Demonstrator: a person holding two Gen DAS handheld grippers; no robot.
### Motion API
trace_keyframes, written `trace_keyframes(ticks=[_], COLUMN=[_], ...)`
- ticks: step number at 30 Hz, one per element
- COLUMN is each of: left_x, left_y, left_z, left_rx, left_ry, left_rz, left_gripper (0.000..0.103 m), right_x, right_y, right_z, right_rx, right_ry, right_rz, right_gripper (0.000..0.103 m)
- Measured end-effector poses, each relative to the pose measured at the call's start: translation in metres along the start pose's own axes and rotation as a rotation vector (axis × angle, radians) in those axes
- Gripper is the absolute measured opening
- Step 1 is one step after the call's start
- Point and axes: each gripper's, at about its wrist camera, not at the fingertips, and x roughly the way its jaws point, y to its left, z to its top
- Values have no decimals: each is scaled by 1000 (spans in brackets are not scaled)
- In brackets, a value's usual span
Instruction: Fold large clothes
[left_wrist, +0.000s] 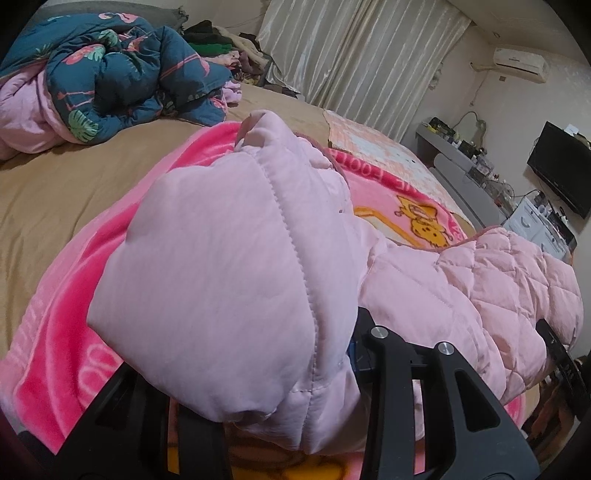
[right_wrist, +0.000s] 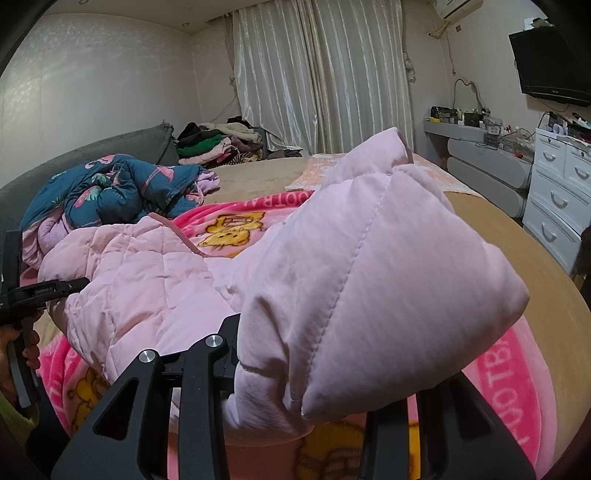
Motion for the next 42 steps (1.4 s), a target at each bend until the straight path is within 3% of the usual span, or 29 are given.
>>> trace_keyframes(ticks=[9,16,22,27,30,34,42], left_x=[-2,8,12,11,6,-5,-35], left_y=[7,16,23,32,36,42,41], left_z=[-19,-39,-53,-59,-63,-69,-85], left_rx=[39,43,37,14,4,-1,33], left_ry=[14,37,44,61,64,60,41], left_rz=[16,50,59,53,49,52,68], left_gripper=[30,34,41,54,61,69,84], right_x=[-7,6,22,21,13,0,-44], right_y=[1,-13,-39,-52,-52,-53,-50], right_z=[-23,-44,-69,-82,-88,-93,-106], right_rx=[20,114,299,411,422,418,377], right_ry=[24,87,175,196,195,190,155], right_rz=[-19,-47,-46,-33,-34,-47,-111], right_gripper=[34,39,54,82,91,98,99])
